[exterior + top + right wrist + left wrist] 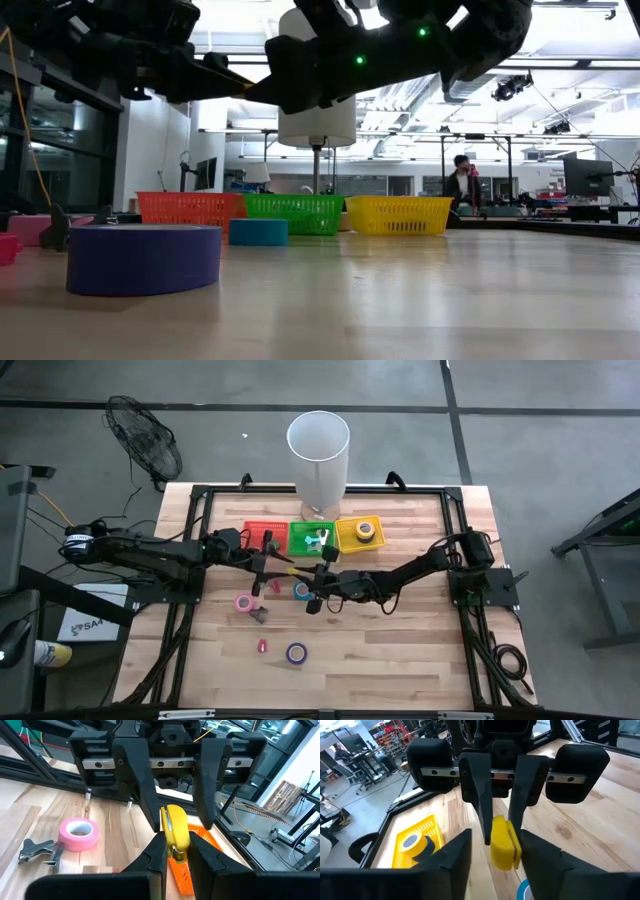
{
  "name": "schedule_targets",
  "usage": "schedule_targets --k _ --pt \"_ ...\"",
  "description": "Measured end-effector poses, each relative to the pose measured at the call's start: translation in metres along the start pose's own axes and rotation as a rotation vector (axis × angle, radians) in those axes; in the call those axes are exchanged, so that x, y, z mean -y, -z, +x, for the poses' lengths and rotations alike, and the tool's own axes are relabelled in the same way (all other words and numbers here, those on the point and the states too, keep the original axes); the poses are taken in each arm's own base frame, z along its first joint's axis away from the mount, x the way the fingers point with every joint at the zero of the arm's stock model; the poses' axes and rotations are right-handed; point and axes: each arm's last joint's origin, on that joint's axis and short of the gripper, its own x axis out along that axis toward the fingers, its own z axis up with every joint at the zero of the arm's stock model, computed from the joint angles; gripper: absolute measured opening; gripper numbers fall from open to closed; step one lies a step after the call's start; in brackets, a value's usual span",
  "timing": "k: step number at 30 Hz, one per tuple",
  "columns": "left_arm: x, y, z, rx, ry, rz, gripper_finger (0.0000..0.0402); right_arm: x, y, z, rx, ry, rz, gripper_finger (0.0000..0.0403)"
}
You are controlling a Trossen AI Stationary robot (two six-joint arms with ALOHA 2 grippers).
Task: Pick and place Stapler, Stapler remover, tape
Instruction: Put the yellow stapler into the orange bin
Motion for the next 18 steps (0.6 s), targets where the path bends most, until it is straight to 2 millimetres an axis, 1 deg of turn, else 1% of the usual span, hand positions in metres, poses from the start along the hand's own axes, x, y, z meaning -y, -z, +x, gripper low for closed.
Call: schedule_targets --k 6,8,15,16,18 --pt "0.0003 0.0008 -0.0001 -0.009 0.003 -0.002 0.0074 0.0003 0.0001 0.0001 -0.003 0.007 0.001 0.0041" --pt "0.0002 0.0009 -0.0001 -0.011 0.000 -0.003 0.0055 0.0004 0.0003 0.0000 -0.004 0.011 0.001 0.0041" --pt "0.0003 0.0012 -0.0001 -0.013 0.001 -0.004 0.0054 0.0005 0.0008 0.0001 -0.009 0.012 0.012 0.0041" --pt "0.0003 0.0012 -0.0001 -0.013 0.001 -0.004 0.0054 0.0005 0.0009 0.0001 -0.010 0.013 0.008 0.0044" --pt "0.0003 0.0011 -0.0001 -0.013 0.002 -0.003 0.0055 0.0003 0.0008 0.0000 -0.009 0.010 -0.009 0.0067"
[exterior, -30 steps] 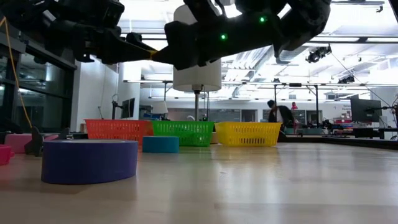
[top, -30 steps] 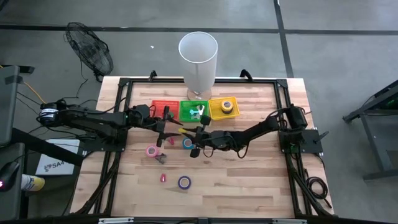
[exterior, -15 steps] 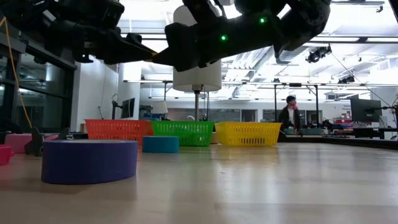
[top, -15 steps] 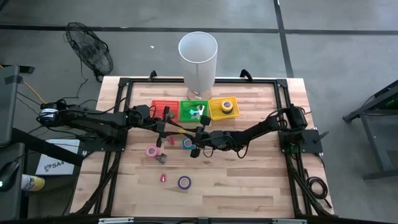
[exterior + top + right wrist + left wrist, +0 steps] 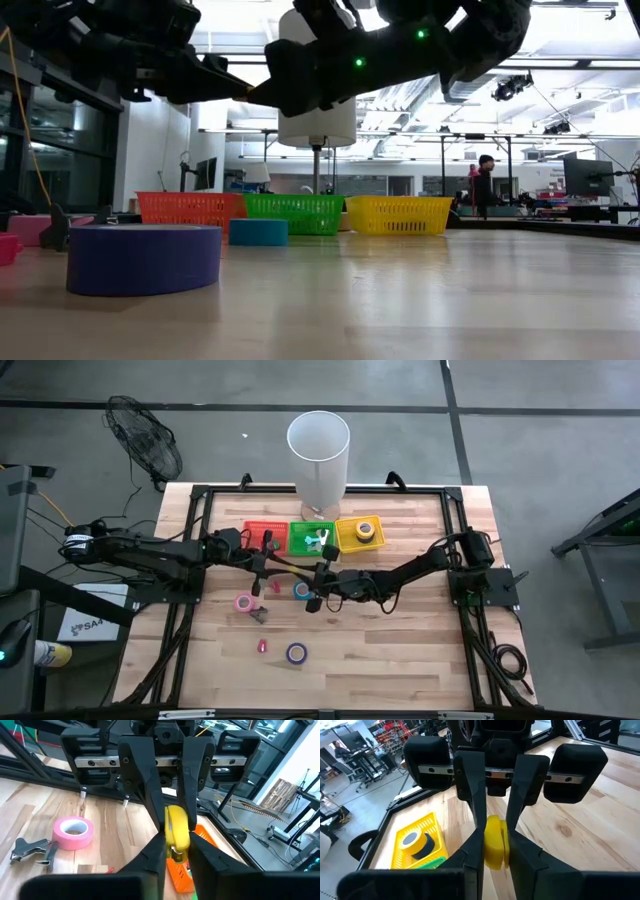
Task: Pick and place Stapler, Stapler remover, tape
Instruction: Put the yellow stapler into the orange bin
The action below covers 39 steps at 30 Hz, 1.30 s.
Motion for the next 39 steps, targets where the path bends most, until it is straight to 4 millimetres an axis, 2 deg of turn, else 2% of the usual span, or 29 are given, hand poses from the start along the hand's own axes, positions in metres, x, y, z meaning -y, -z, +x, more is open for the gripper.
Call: schedule_targets --k 6,11,23,33,39 --pt "0.000 0.003 0.000 -0.047 -0.027 -0.006 0.0059 -0.001 0.000 -0.004 -0.050 0.156 -0.001 0.0159" --pt "0.000 0.010 -0.001 -0.143 -0.090 -0.012 0.0060 -0.004 -0.002 -0.010 -0.096 0.317 0.012 0.0196" --pt "-0.002 0.035 -0.011 -0.557 -0.496 -0.099 0.0061 -0.009 0.010 -0.012 -0.179 0.309 0.080 0.0201" --pt "0.003 0.048 -0.020 -0.732 -0.594 -0.166 0.0061 -0.010 0.012 -0.012 -0.189 0.287 0.101 0.0200" --pt "0.004 0.050 -0.021 -0.731 -0.611 -0.228 0.0062 -0.010 0.013 -0.012 -0.189 0.284 0.116 0.0201"
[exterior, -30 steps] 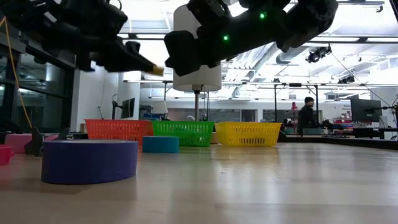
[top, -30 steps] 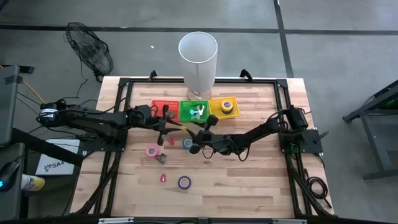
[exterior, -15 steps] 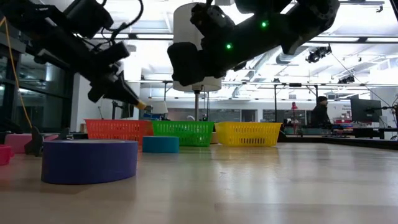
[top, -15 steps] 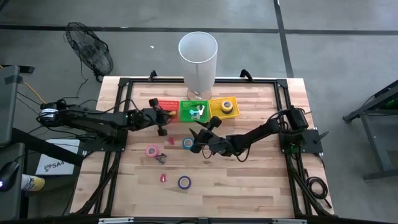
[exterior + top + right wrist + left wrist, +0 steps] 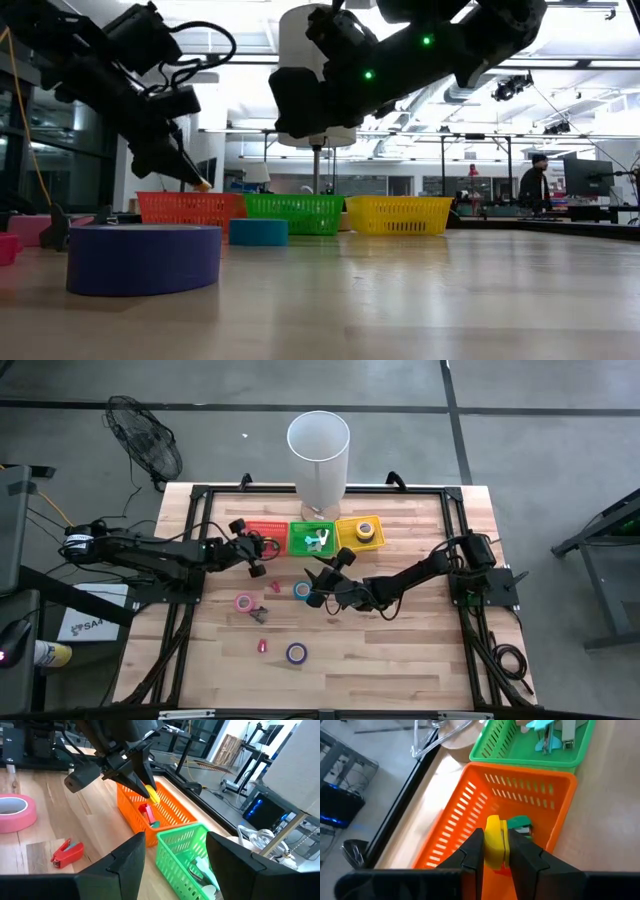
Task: Pick and place Stapler, Stapler remover, tape
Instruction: Put the yellow stapler into the orange bin, then put the light blue tape into the yellow bin
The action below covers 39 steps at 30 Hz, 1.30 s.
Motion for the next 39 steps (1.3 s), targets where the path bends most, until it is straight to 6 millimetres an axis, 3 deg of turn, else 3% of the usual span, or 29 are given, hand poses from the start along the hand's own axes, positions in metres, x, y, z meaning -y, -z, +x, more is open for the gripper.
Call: schedule_targets --k 13,20,29,35,39 --pt "-0.011 0.010 0.006 -0.100 -0.026 -0.115 0.0068 -0.001 0.002 0.000 -0.012 -0.024 0.030 0.0200" --pt "-0.011 0.010 0.007 -0.097 -0.030 -0.119 0.0113 -0.001 0.002 0.000 -0.013 -0.031 0.029 0.0200" --pt "-0.011 0.010 0.007 -0.098 -0.029 -0.115 0.0167 -0.005 0.002 0.000 -0.010 -0.170 0.044 0.0200" --pt "-0.011 0.009 0.007 -0.096 -0.017 -0.099 0.0183 -0.006 0.003 0.000 -0.020 -0.214 0.042 0.0202" --pt "-0.008 0.004 0.007 -0.032 0.094 -0.021 0.0184 -0.006 0.007 -0.001 -0.048 -0.194 0.014 0.0200"
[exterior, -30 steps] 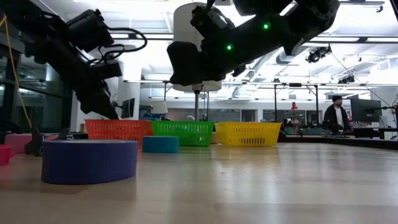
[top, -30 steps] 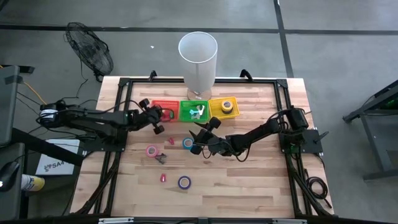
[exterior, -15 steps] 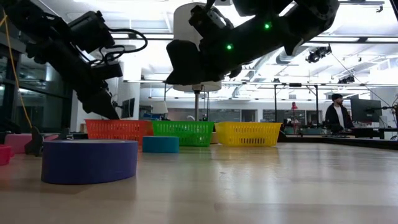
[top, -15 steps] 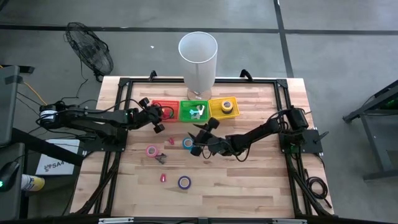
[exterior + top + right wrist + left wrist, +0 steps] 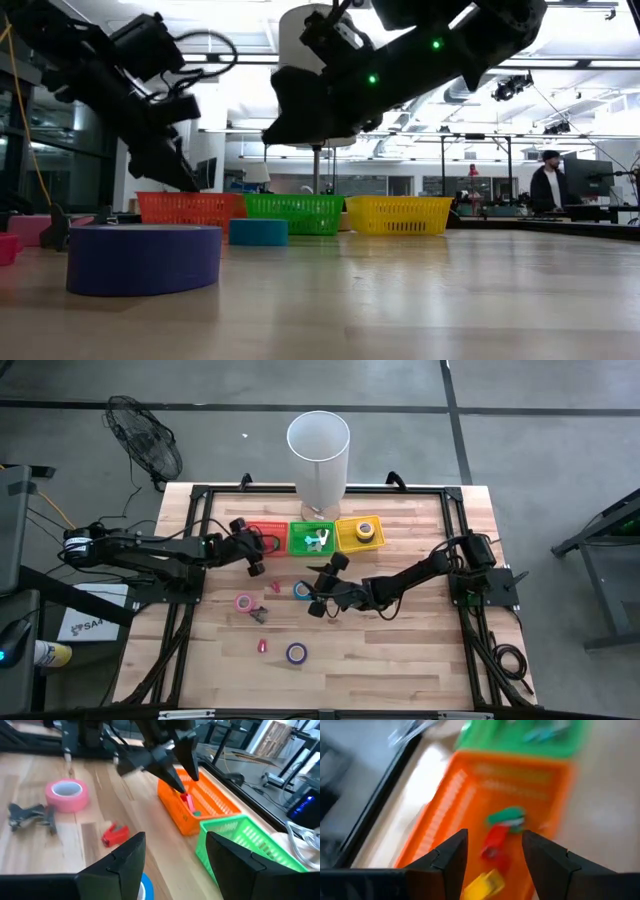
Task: Pick and place Stapler, Stapler remover, tape
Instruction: Put the light blue tape into the yellow bin
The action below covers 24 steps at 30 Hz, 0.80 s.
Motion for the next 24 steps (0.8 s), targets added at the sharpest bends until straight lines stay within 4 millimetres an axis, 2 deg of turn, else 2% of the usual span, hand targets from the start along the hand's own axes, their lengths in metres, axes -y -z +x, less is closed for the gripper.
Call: schedule_targets --k 6,14,18,24 --pt "0.005 -0.011 -0.001 0.137 0.192 0.078 0.0184 0.000 0.003 0.000 -0.025 -0.013 0.035 0.0201" --pt "0.004 -0.012 -0.001 0.146 0.187 0.081 0.0184 -0.005 0.013 0.001 -0.130 -0.375 -0.028 0.0201" --pt "0.004 -0.012 -0.001 0.152 0.184 0.087 0.0184 0.000 0.020 0.005 -0.199 -0.400 -0.037 0.0200" --pt "0.004 -0.015 -0.002 0.182 0.185 0.092 0.0184 0.006 0.016 0.010 -0.166 -0.469 -0.024 0.0204"
